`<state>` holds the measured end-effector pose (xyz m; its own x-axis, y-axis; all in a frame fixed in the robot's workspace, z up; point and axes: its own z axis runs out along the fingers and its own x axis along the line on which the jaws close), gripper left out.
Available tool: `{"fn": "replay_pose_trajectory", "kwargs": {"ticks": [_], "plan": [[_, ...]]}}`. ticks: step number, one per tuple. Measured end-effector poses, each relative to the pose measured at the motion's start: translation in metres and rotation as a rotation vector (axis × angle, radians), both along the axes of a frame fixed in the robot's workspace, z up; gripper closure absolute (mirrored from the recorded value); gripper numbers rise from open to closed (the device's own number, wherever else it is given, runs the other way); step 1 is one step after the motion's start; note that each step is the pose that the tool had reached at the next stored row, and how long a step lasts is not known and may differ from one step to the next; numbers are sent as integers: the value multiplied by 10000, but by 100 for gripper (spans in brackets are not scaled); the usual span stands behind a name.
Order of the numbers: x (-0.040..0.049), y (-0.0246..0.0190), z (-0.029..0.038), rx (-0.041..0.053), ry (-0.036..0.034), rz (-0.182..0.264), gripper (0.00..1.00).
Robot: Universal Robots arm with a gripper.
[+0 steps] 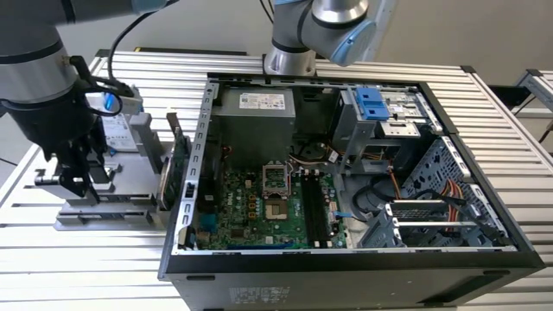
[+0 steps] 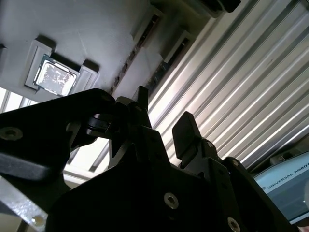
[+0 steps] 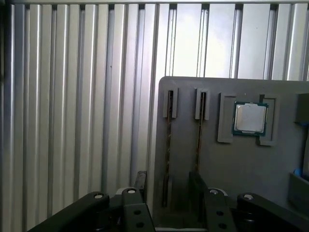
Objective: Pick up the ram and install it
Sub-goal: 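Pick up the ram and move it above insertion slot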
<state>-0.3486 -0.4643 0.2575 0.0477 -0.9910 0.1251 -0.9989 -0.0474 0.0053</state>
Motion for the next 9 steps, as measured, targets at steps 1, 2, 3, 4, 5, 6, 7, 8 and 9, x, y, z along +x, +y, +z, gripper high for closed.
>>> {"fn": "replay_pose_trajectory", "kwargs": {"ticks": [1, 2, 3, 4, 5, 6, 7, 8, 9], "plan": [[-1, 0, -8, 0, 0, 8, 0], [-1, 0, -16, 0, 0, 14, 0], [-2, 0, -23, 0, 1, 20, 0], [-2, 0, -31, 0, 1, 24, 0], [-2, 0, -39, 0, 0, 26, 0], [-2, 0, -46, 0, 0, 28, 0], [-2, 0, -54, 0, 0, 29, 0], [-2, 0, -61, 0, 1, 29, 0], [-2, 0, -68, -1, 1, 29, 0]]}}
